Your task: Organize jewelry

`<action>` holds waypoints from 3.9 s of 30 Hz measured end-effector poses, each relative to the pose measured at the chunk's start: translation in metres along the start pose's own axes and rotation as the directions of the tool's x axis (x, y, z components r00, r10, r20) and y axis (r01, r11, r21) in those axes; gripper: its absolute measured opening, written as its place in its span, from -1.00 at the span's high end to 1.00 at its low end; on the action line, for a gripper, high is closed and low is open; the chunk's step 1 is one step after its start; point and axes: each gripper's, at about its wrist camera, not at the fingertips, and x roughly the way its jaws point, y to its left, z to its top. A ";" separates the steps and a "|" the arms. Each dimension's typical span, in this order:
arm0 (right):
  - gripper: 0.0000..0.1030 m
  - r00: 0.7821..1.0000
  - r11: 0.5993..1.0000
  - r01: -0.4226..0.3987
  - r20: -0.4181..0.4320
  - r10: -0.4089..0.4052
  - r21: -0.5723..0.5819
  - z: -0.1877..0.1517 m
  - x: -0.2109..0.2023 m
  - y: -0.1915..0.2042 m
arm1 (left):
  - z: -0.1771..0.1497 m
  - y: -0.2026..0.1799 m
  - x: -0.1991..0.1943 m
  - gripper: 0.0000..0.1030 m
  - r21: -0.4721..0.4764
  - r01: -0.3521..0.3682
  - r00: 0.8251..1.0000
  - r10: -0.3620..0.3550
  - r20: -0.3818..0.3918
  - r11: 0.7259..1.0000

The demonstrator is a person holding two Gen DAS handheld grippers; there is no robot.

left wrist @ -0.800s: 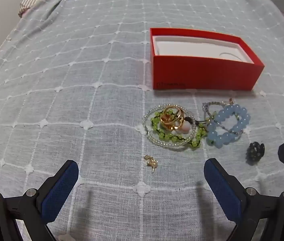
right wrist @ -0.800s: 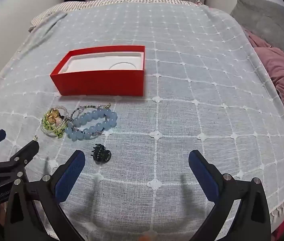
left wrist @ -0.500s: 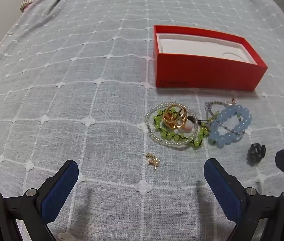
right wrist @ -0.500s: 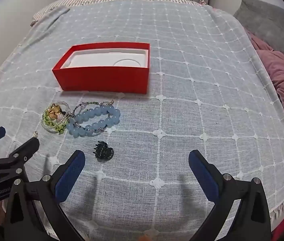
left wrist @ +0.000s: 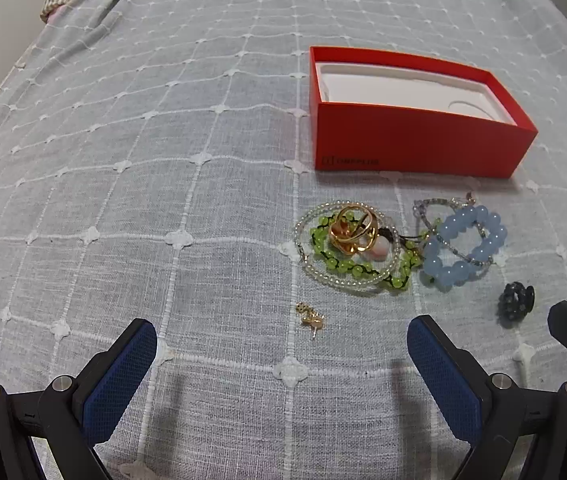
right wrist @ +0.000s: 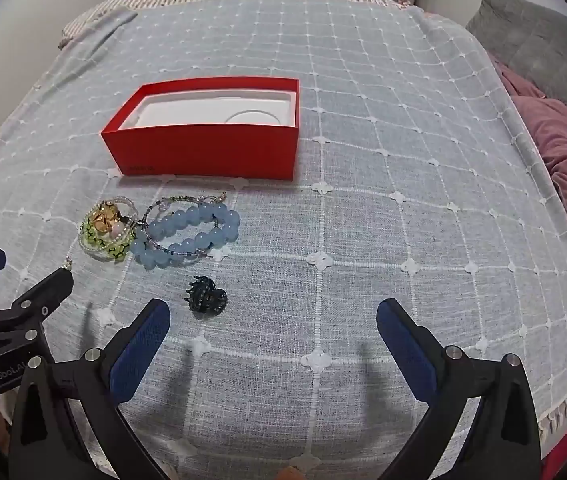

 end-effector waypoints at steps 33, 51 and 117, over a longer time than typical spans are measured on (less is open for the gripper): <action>-1.00 1.000 1.000 -0.014 -0.004 0.014 0.009 -0.002 0.000 0.001 | -0.001 -0.002 0.001 -0.99 0.005 0.001 1.000 -0.001 0.002 1.000; -1.00 1.000 1.000 -0.013 -0.005 0.014 0.010 -0.003 0.001 0.001 | -0.001 -0.003 -0.001 -0.99 0.009 -0.004 1.000 0.004 0.005 1.000; -0.86 0.971 0.971 -0.239 -0.022 0.239 -0.019 0.008 0.021 -0.021 | 0.015 0.022 0.019 -0.99 0.052 0.160 0.987 -0.160 -0.016 0.986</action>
